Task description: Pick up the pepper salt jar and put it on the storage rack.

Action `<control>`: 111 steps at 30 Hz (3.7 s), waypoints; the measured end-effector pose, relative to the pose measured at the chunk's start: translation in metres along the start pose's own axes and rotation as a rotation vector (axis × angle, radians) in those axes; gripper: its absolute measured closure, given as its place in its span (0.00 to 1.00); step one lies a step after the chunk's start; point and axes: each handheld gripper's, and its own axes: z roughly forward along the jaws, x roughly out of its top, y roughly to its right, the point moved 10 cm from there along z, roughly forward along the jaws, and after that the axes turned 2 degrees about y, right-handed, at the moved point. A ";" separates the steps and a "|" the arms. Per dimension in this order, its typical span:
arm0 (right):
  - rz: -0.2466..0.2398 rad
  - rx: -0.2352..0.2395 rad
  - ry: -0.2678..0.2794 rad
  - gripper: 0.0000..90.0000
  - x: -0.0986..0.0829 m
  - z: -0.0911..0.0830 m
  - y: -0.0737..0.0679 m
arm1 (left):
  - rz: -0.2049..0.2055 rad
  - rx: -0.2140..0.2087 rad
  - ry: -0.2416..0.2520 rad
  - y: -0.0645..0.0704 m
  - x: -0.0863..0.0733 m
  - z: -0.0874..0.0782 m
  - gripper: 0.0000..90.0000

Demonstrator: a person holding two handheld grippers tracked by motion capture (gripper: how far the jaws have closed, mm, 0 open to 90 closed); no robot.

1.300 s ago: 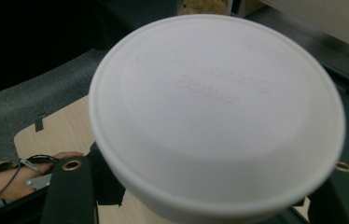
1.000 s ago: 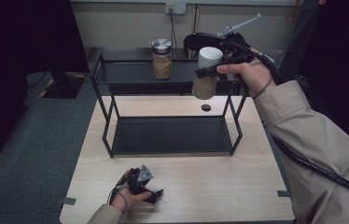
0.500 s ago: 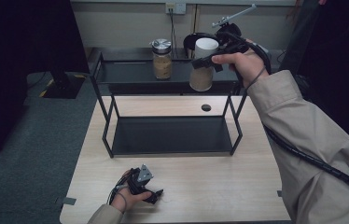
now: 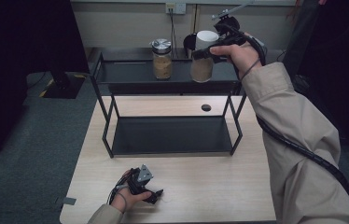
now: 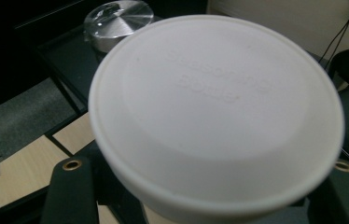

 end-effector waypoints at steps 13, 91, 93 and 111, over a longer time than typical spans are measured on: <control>0.019 -0.063 0.001 0.39 0.005 0.013 0.011 | 0.000 0.000 0.000 0.000 0.000 0.000 0.00; -0.017 -0.024 0.135 0.00 -0.114 -0.029 -0.021 | -0.011 0.012 0.001 0.002 -0.001 0.000 0.00; -0.010 -0.007 0.133 0.00 -0.128 -0.031 -0.021 | -0.010 0.011 0.001 0.002 -0.001 0.000 0.00; -0.016 0.034 0.080 0.00 -0.243 -0.023 -0.032 | -0.010 0.011 0.001 0.002 -0.001 0.000 0.00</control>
